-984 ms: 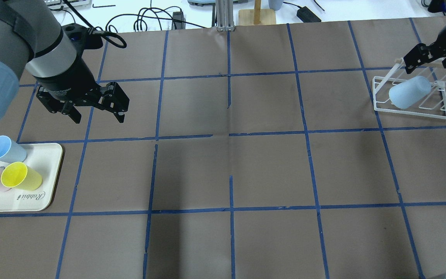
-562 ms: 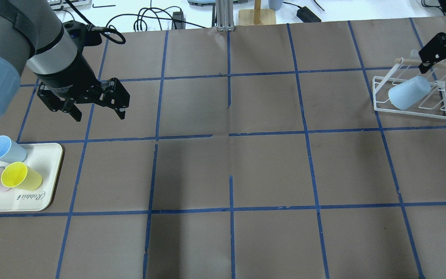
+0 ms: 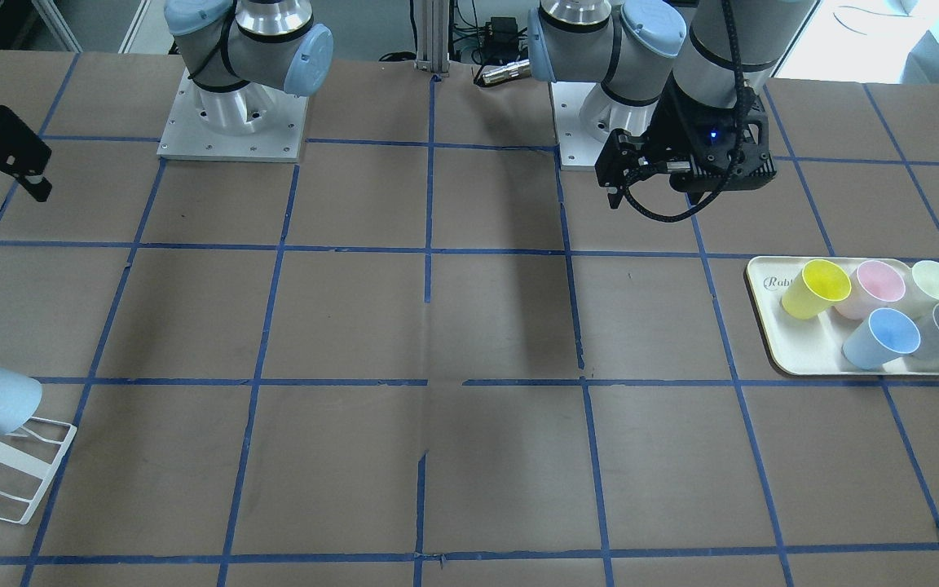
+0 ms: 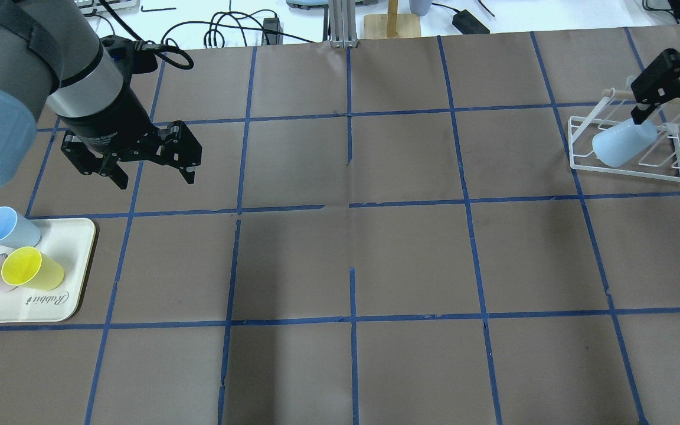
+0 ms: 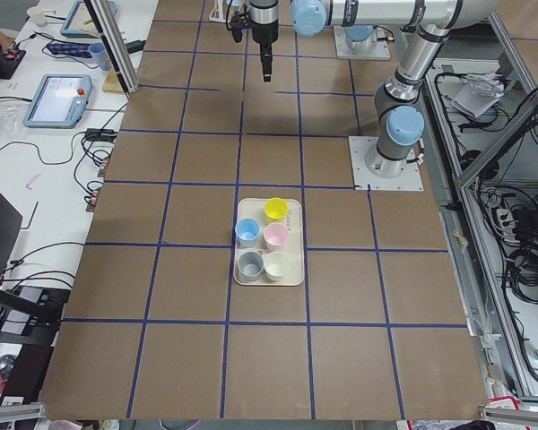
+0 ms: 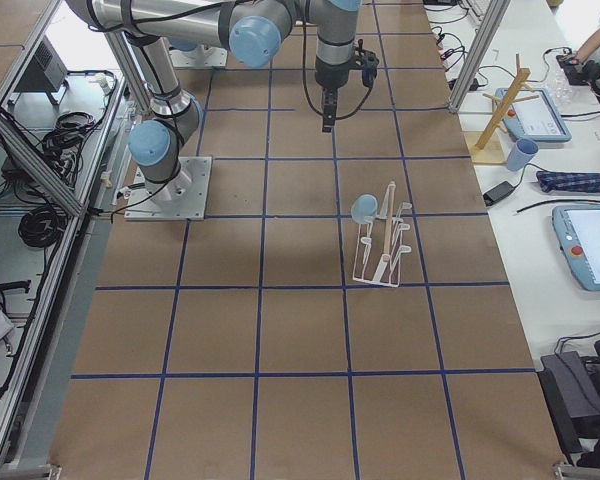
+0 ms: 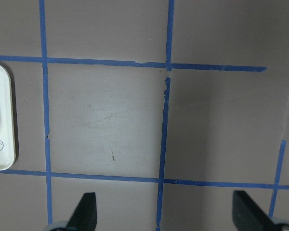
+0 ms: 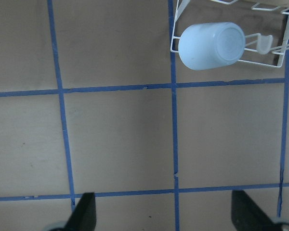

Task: Transfer IKEA cup to right arm and place on rack

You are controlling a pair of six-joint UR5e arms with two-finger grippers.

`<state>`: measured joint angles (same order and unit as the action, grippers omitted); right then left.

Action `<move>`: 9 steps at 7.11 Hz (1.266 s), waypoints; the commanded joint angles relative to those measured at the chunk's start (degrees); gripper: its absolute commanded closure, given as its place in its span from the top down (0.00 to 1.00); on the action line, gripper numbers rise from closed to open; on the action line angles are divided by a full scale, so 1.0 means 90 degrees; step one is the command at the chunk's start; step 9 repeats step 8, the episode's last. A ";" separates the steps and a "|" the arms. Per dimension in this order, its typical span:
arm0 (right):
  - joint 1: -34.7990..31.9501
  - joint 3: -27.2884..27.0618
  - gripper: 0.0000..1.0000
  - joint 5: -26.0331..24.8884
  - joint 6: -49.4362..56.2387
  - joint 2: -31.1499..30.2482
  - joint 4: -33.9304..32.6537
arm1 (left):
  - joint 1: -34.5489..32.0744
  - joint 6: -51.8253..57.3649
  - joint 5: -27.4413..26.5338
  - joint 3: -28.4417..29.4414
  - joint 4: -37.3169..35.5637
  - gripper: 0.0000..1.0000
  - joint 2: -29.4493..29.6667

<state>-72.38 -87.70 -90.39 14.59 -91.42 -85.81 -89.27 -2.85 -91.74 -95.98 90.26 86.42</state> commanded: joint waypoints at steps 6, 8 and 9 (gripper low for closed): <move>-0.2221 0.0428 1.00 0.0004 -0.2158 0.0510 -0.0260 | 0.0026 0.0072 -0.0012 -0.0039 0.0011 1.00 -0.0023; -0.2221 0.0428 1.00 -0.0006 -0.2158 0.0510 -0.0270 | 0.0026 0.0063 -0.0022 -0.0029 0.0001 1.00 -0.0023; -0.2221 0.0428 1.00 -0.0006 -0.2158 0.0510 -0.0270 | 0.0026 0.0063 -0.0022 -0.0029 0.0001 1.00 -0.0023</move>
